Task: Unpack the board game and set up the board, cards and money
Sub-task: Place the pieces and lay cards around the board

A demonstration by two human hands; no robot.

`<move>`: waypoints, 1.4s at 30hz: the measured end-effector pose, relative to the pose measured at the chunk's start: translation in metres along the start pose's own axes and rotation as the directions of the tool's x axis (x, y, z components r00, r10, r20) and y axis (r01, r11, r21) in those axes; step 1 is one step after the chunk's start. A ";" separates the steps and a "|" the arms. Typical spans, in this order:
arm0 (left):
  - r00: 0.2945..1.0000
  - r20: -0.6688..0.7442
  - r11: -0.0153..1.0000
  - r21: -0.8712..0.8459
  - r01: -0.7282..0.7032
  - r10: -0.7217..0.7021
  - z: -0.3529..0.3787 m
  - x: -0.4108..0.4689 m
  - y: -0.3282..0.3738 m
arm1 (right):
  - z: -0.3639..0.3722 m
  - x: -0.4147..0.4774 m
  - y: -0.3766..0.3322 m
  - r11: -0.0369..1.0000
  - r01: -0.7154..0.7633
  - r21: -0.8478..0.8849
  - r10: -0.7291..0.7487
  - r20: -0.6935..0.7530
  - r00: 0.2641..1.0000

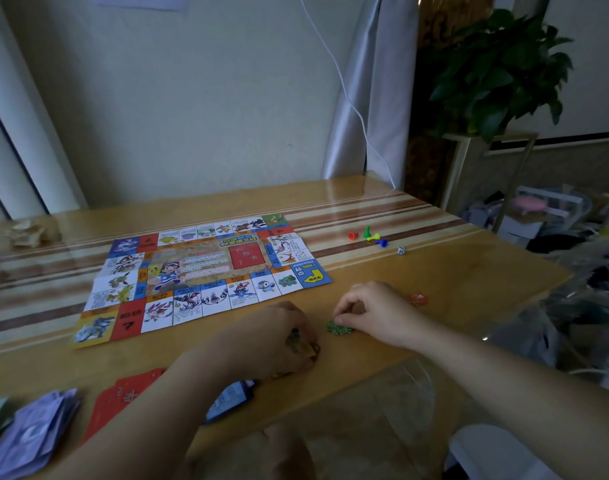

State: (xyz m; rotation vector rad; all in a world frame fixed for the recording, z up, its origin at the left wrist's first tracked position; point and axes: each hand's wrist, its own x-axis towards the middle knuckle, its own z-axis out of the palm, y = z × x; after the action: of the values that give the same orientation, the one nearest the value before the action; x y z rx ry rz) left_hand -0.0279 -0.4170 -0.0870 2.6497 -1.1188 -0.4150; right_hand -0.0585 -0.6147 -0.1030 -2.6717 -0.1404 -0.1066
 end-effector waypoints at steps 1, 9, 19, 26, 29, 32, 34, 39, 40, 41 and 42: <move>1.000 -0.001 1.000 0.001 -0.004 0.004 0.000 0.000 0.000 | -0.001 -0.001 -0.001 1.000 0.003 -0.027 -0.003 0.001 1.000; 0.993 -0.117 1.000 0.004 -0.015 0.016 -0.019 -0.016 -0.001 | -0.036 -0.002 -0.039 0.994 0.069 -0.080 -0.069 0.010 0.998; 0.974 -0.143 0.981 0.061 0.184 -0.174 -0.033 -0.099 -0.033 | -0.019 0.000 -0.126 0.968 0.164 -0.191 -0.094 0.333 0.938; 0.929 -0.162 0.930 0.105 0.351 -0.332 -0.023 -0.151 -0.054 | 0.015 0.007 -0.173 0.922 0.250 -0.294 -0.087 0.471 0.878; 0.906 -0.172 0.910 0.088 0.404 -0.386 -0.018 -0.168 -0.063 | 0.029 0.010 -0.189 0.910 0.254 -0.327 -0.056 0.510 0.858; 0.888 -0.189 0.883 0.139 0.448 -0.420 -0.013 -0.177 -0.066 | 0.043 0.015 -0.206 0.907 0.306 -0.290 -0.125 0.507 0.853; 0.889 -0.188 0.870 0.198 0.452 -0.418 -0.008 -0.179 -0.068 | 0.051 0.018 -0.218 0.908 0.323 -0.266 -0.152 0.509 0.847; 0.895 -0.152 0.864 0.234 0.445 -0.419 -0.006 -0.184 -0.066 | 0.063 0.030 -0.241 0.871 0.367 -0.327 -0.096 0.619 0.780; 0.898 -0.153 0.866 0.241 0.439 -0.413 -0.005 -0.185 -0.066 | 0.064 0.034 -0.245 0.863 0.367 -0.347 -0.073 0.632 0.772; 0.901 -0.154 0.867 0.246 0.433 -0.406 -0.005 -0.185 -0.065 | 0.064 0.038 -0.248 0.859 0.359 -0.365 -0.045 0.644 0.764; 0.903 -0.159 0.869 0.250 0.427 -0.399 -0.004 -0.186 -0.065 | 0.065 0.042 -0.249 0.858 0.343 -0.383 -0.009 0.656 0.755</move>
State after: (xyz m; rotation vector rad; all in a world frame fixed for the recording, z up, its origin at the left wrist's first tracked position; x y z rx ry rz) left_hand -0.1072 -0.2373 -0.0729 3.1275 -0.6045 -0.1973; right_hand -0.0427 -0.3602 -0.0464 -3.0671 -0.6782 0.8346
